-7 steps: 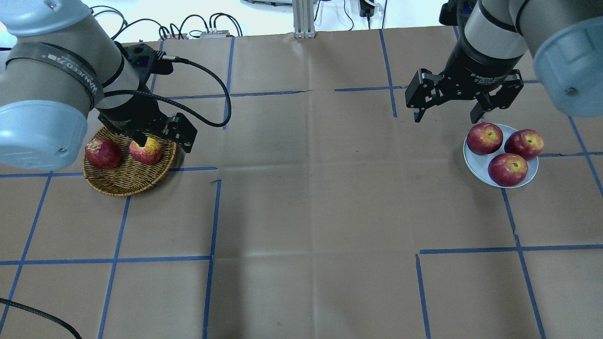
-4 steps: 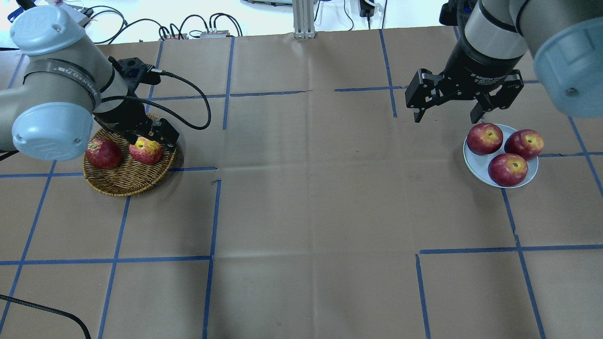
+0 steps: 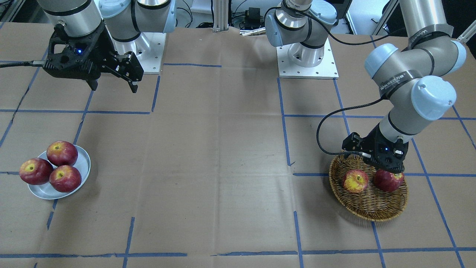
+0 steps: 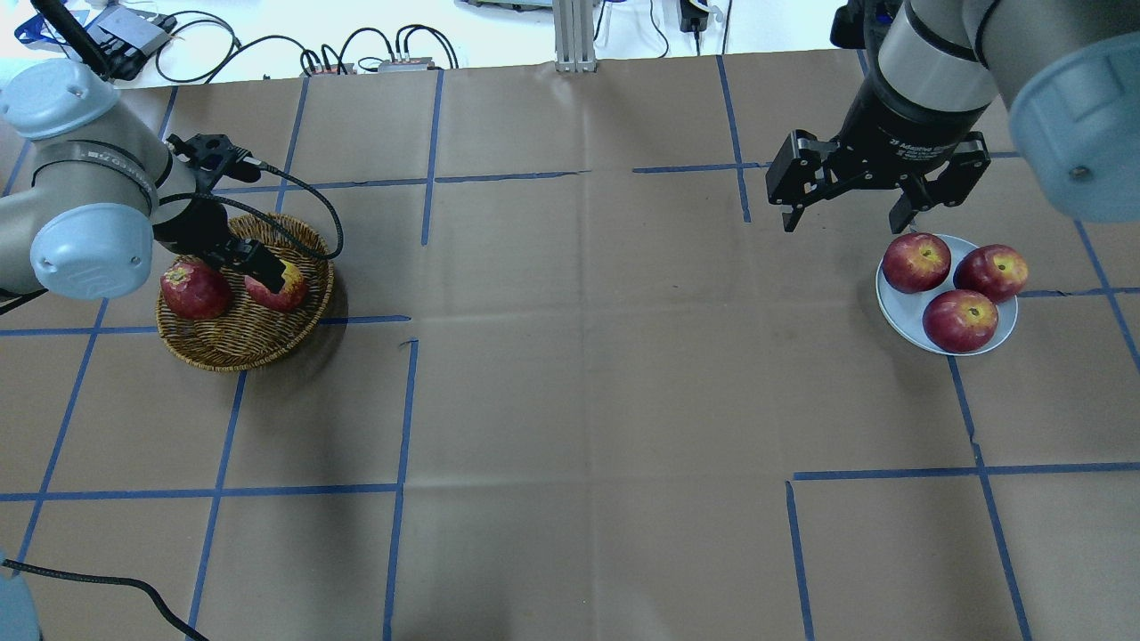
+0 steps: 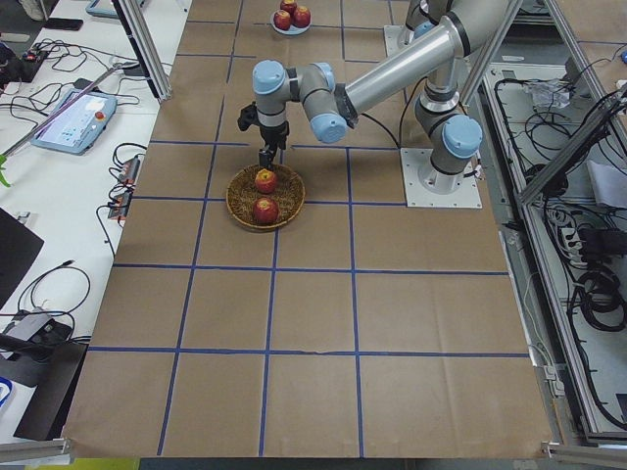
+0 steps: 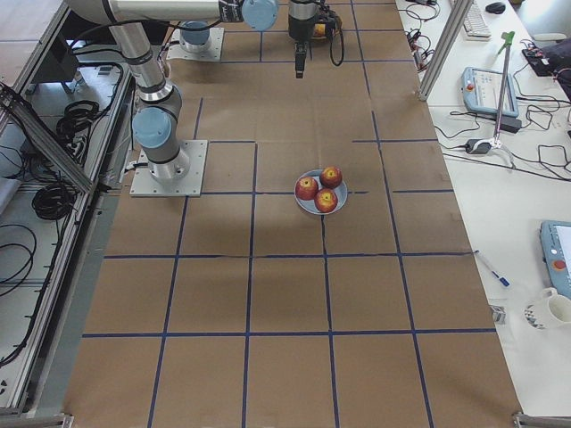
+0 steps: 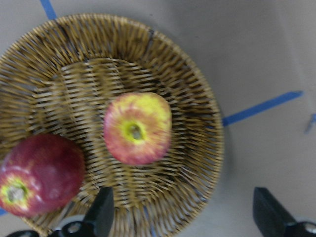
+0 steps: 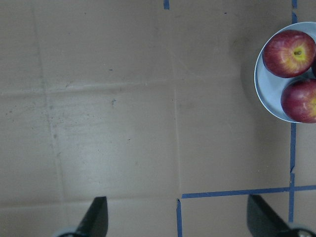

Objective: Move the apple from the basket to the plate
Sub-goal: 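Lower the left gripper onto the yellow-red apple in the basket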

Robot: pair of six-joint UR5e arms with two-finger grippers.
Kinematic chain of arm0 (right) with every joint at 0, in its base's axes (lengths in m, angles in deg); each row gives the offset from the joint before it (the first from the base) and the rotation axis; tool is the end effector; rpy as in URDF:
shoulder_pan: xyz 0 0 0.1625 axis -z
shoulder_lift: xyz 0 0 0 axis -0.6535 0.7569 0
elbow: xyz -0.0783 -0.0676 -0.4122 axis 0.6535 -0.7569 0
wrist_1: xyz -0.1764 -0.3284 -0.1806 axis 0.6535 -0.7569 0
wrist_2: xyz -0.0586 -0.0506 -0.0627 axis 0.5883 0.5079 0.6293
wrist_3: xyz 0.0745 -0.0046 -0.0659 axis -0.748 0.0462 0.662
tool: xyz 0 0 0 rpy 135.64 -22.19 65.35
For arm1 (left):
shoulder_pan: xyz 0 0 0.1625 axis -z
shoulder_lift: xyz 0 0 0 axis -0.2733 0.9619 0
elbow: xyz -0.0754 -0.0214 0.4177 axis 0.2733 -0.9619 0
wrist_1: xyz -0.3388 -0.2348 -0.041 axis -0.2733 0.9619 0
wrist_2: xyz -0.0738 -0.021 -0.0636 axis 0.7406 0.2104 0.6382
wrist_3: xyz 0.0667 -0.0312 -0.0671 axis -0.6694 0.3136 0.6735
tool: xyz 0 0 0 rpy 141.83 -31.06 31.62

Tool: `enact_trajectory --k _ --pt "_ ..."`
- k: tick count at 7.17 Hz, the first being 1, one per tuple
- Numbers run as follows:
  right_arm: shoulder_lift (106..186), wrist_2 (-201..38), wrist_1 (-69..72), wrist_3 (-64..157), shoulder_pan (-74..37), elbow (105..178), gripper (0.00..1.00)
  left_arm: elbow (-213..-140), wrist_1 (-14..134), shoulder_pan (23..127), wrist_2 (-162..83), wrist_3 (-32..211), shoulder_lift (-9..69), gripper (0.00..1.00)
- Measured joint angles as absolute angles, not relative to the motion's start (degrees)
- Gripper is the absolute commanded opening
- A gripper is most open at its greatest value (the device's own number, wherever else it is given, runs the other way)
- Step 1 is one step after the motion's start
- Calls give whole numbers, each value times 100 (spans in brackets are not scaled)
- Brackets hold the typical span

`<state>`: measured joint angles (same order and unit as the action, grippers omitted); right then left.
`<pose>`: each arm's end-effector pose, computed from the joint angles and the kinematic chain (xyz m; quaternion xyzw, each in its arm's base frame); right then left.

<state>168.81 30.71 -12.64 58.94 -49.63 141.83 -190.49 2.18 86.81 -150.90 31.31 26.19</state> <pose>0.1384 -0.4703 0.4855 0.0330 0.9994 -0.0051 0.0079 0.0541 -0.5657 0.2736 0.2097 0.9777 -0.0065 0.0027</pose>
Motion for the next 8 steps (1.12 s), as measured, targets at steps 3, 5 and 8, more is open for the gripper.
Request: enact_trajectory --k 3,5,8 --pt "16881 3071 -1263 5894 -4963 14183 100 -18948 57 8569 -15030 2836 3115 99" --pt "16881 3071 -1264 5894 -4963 14184 100 -18960 52 8565 -15011 2833 3237 99" --pt "16881 3071 -1264 5894 -4963 14184 100 -18930 43 8564 -15006 2846 3455 94"
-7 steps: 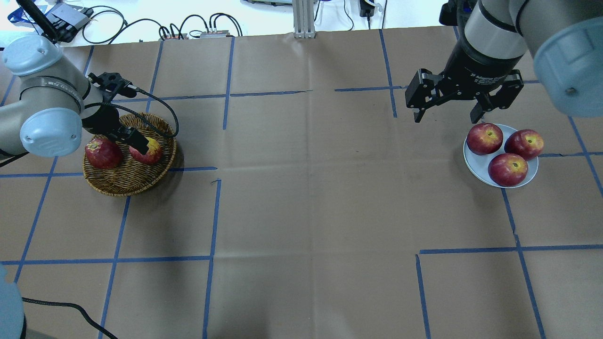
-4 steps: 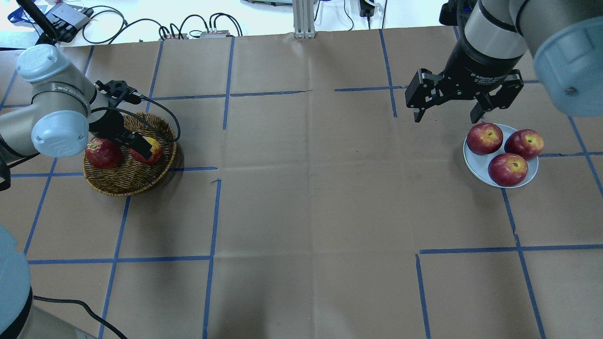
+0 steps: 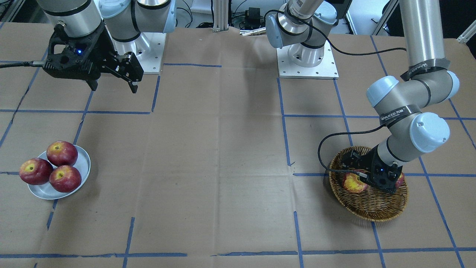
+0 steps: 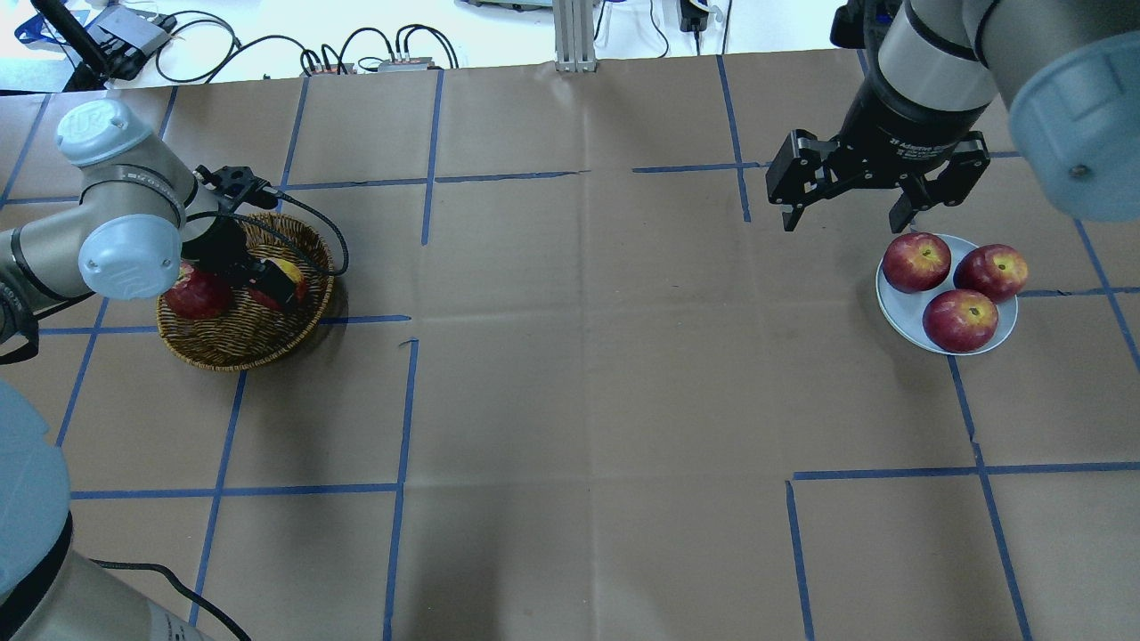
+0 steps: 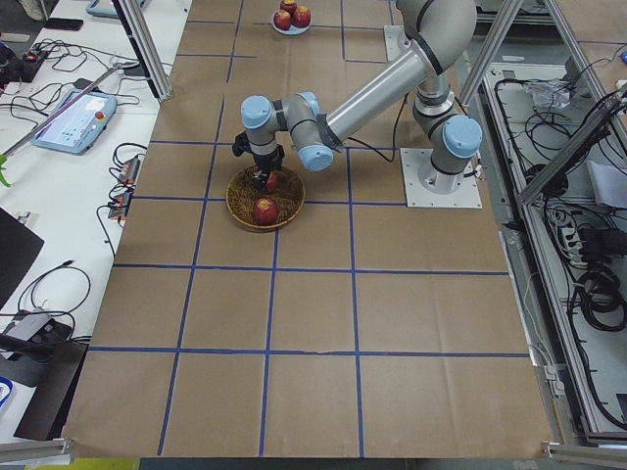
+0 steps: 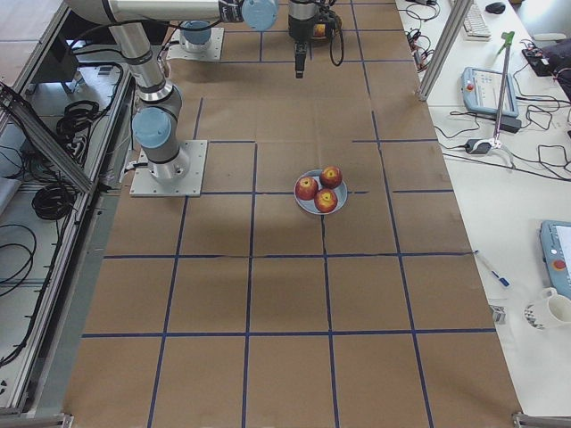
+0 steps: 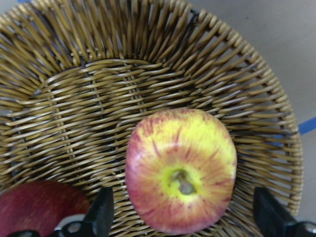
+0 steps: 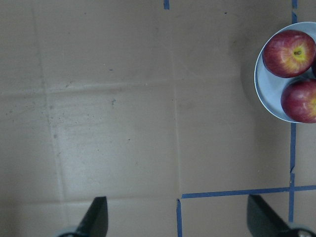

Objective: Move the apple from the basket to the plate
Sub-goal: 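Lower the left gripper onto the yellow-red apple in the basket, then close the left gripper on the yellow-red apple and lift it, then carry the apple with the left gripper to the table center and set it down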

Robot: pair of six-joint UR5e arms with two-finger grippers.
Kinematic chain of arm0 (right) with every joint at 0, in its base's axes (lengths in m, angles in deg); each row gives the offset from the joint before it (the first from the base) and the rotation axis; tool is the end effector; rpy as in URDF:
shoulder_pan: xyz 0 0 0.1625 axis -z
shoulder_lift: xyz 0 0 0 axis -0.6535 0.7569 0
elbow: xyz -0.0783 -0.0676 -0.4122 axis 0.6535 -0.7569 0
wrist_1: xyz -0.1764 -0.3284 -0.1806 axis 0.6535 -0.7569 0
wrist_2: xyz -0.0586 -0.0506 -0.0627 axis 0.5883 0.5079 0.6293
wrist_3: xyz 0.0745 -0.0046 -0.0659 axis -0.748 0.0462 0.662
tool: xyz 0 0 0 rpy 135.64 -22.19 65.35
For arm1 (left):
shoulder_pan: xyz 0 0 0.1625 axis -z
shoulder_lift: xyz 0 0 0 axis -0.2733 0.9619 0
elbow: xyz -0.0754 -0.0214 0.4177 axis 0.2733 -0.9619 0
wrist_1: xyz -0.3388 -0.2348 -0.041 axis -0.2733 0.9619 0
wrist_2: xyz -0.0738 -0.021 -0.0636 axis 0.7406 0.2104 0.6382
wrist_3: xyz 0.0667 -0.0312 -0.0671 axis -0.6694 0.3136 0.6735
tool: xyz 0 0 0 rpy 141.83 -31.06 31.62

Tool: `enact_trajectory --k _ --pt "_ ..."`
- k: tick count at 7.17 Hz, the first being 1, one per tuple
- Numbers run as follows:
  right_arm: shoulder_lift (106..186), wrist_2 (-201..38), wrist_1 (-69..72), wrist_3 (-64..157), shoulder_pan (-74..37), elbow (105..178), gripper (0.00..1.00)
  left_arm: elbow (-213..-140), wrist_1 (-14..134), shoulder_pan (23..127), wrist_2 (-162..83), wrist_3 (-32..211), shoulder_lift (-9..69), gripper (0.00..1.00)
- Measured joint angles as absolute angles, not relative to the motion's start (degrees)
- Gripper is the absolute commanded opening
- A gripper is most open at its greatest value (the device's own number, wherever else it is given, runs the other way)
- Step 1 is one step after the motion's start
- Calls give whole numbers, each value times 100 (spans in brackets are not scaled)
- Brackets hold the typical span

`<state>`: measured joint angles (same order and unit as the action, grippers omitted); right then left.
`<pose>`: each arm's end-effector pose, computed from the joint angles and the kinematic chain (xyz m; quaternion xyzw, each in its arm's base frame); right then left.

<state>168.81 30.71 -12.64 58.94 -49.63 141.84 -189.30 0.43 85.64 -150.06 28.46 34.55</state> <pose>0.1384 -0.4703 0.4854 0.0330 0.9994 -0.0050 0.0079 0.0715 -0.5847 0.2030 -0.2235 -0.9738 -0.0292 0.0290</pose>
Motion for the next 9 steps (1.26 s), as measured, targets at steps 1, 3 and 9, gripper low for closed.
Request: enact_trajectory --k 1,3,9 --pt "16883 3071 -1264 5894 -4963 14183 100 -18927 -9 8564 -15003 2857 3519 87" --pt "16887 3071 -1264 5894 -4963 14183 100 -18904 -132 8571 -14997 2867 3628 58" --pt "16883 3072 -1264 5898 -4963 14184 100 -18695 -69 8959 -14780 3653 3271 46"
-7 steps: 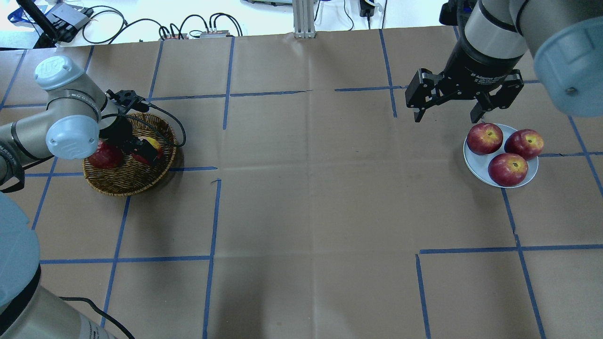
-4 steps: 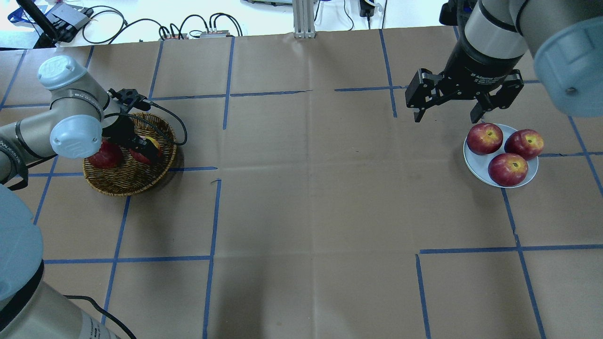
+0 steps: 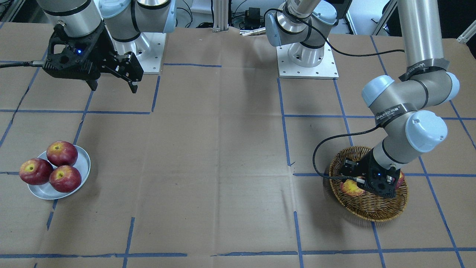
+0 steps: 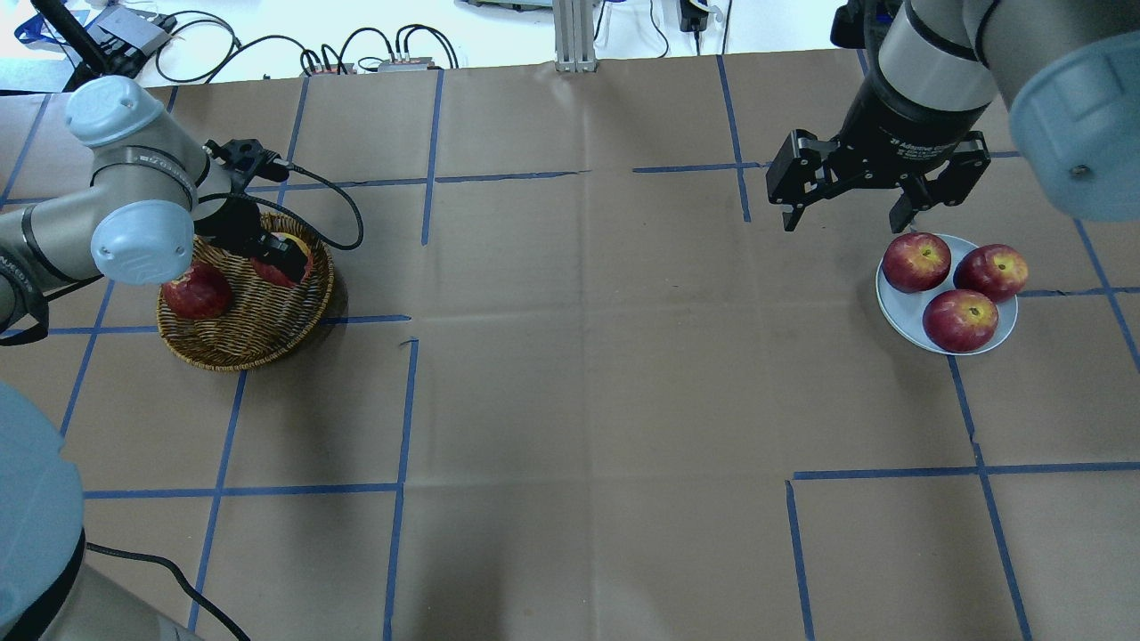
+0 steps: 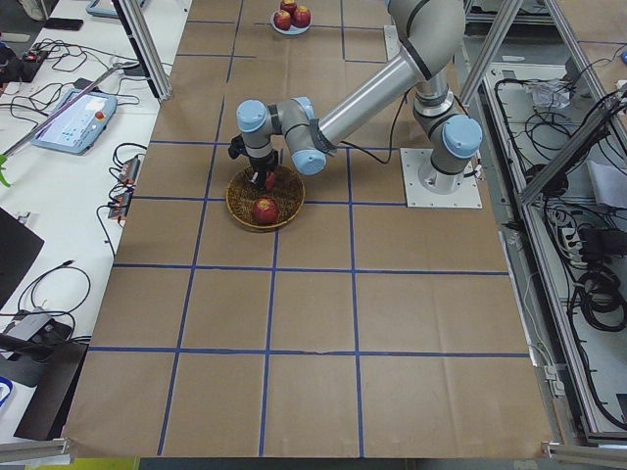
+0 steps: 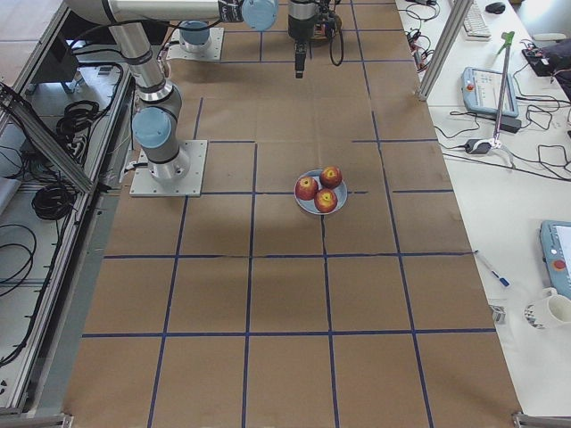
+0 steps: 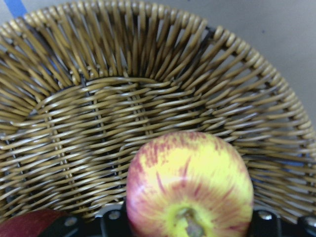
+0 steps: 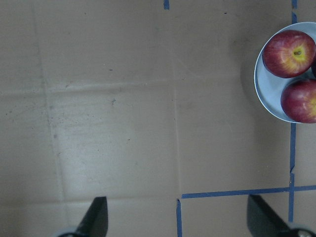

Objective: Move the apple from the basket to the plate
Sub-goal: 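Carry the apple with the left gripper to the table center and set it down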

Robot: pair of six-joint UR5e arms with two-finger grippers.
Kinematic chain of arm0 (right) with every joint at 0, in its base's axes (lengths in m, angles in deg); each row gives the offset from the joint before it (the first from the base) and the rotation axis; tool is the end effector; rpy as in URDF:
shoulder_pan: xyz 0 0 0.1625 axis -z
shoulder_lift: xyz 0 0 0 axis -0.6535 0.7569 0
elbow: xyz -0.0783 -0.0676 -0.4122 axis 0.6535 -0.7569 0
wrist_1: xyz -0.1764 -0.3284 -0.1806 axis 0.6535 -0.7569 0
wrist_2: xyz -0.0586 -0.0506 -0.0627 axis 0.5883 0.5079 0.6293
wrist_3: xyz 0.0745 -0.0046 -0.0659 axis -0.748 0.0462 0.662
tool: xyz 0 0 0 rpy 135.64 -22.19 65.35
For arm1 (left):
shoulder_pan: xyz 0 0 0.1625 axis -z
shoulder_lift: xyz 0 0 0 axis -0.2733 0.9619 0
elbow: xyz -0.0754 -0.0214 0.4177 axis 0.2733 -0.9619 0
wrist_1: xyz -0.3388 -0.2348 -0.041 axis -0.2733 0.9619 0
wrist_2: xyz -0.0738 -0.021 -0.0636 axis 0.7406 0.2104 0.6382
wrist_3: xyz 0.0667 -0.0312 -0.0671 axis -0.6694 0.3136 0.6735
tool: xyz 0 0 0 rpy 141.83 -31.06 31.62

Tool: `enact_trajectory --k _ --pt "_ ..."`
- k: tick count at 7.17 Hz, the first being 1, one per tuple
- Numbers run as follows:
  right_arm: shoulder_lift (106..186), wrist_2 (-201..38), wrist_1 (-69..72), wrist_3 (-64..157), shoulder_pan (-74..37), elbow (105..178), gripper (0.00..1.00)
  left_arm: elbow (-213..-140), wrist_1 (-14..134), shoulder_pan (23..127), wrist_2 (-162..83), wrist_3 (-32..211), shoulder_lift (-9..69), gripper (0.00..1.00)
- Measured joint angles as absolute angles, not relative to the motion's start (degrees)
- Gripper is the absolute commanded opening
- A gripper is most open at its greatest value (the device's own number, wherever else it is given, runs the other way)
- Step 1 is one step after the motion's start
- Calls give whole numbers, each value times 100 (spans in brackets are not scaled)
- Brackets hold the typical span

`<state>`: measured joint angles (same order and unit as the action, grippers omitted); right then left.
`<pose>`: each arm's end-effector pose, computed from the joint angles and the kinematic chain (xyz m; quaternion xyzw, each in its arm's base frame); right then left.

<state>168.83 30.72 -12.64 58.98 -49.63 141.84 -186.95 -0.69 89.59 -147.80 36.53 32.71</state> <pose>0.1384 -0.4702 0.4855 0.0326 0.9994 -0.0052 0.0078 0.0312 -0.6025 0.2407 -0.1889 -0.9816 0.0181 0.0222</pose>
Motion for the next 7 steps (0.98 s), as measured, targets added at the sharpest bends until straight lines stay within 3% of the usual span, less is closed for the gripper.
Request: enact_trajectory --k 3,7 --pt "16881 3071 -1264 5903 -4963 14183 100 -18664 185 10334 -15135 5852 2704 46" --pt "16878 3071 -1264 5903 -4963 14183 100 -18651 19 12193 -15386 8657 2874 47"
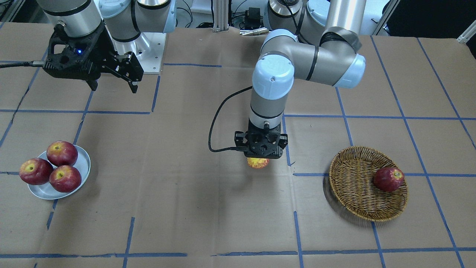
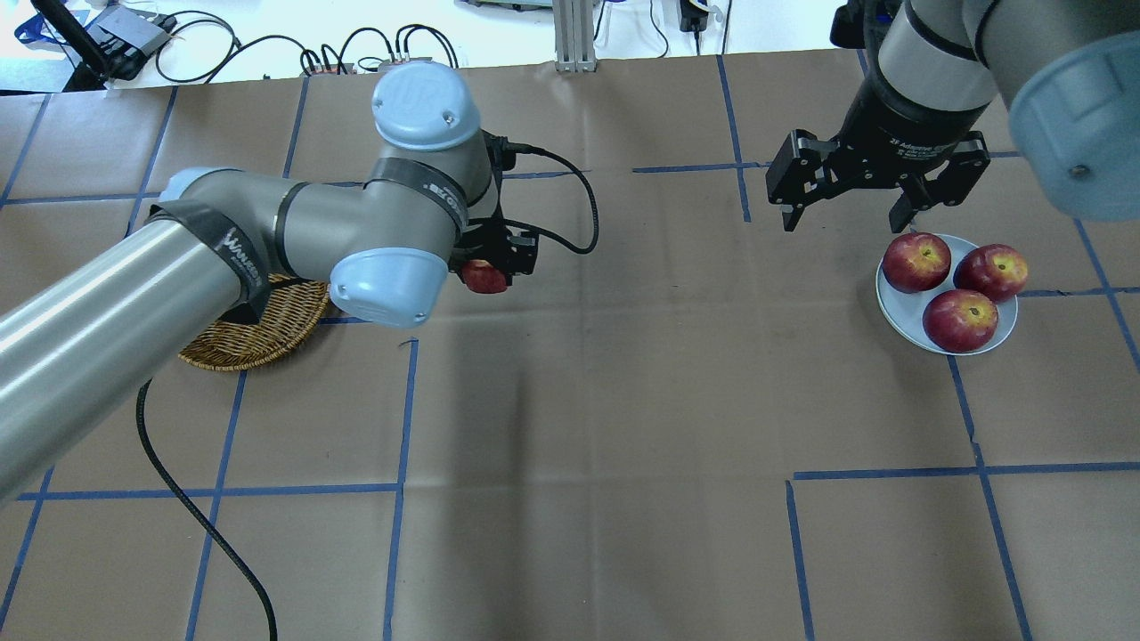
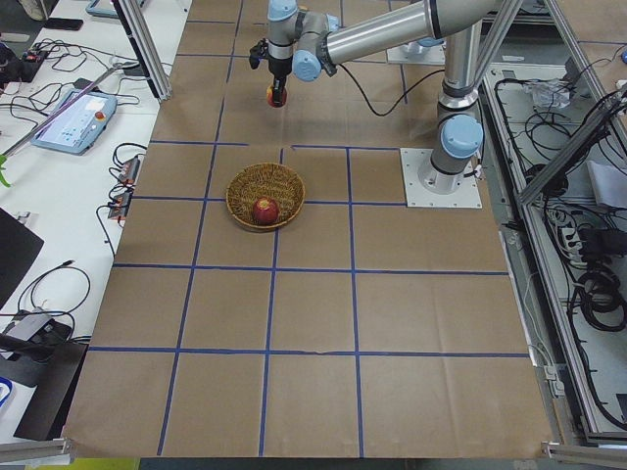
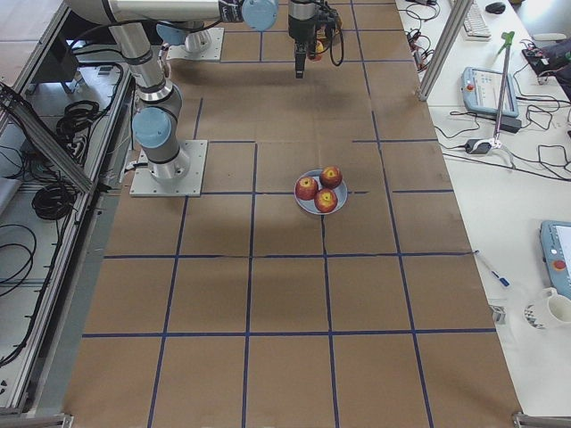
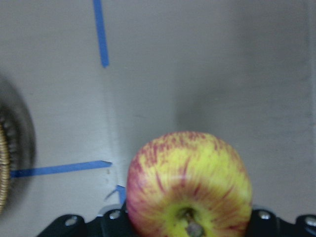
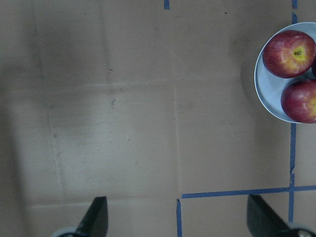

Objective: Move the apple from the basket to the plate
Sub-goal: 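Carry the apple with the left gripper to the table center and set it down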

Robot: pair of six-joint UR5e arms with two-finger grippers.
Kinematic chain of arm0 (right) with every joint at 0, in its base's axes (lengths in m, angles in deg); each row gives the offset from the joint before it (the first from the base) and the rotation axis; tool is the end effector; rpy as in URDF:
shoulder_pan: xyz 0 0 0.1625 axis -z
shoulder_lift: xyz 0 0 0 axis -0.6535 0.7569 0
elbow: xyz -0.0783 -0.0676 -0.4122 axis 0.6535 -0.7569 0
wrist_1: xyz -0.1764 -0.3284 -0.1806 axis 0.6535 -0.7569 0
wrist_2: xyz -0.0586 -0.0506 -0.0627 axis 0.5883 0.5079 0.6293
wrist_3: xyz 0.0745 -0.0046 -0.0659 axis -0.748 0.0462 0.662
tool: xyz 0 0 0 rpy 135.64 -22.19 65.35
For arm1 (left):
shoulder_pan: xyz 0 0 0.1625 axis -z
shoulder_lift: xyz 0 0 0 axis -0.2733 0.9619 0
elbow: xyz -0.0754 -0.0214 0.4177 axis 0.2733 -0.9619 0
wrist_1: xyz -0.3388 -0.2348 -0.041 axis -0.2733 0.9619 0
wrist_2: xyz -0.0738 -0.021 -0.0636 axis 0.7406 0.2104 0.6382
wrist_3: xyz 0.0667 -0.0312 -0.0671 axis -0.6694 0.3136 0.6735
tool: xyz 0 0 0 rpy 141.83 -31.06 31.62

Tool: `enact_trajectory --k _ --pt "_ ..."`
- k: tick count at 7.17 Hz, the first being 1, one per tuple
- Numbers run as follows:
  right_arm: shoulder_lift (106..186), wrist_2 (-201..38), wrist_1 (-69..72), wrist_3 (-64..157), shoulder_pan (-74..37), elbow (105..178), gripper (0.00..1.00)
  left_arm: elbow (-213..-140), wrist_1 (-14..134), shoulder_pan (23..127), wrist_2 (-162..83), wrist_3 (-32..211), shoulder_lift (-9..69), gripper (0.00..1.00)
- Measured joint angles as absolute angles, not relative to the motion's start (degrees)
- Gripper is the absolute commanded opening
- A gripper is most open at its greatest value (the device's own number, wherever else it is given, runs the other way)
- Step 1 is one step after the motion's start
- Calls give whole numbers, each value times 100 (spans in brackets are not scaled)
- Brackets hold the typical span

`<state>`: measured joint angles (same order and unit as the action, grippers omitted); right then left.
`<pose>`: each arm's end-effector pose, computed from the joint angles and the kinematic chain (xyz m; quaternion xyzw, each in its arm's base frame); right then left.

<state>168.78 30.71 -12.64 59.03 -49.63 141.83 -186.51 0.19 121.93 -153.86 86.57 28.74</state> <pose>0.1384 -0.4705 0.4852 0.0322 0.9994 -0.0049 0.0079 -0.2842 -0.5228 0.2829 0.0346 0.9984 -0.0417 0.0151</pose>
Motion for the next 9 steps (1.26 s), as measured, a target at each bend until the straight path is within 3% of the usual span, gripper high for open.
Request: enact_trajectory --k 6,7,9 --pt "16875 3071 -1264 5903 -4963 14184 100 -18620 -1195 12954 -15378 9381 3887 50" --pt "16877 3071 -1264 5903 -4963 14183 100 -18603 -1267 13011 -15382 9383 3994 55" --pt "16877 3071 -1264 5903 -4963 14184 100 -18599 -1308 13057 -15390 9344 4100 80"
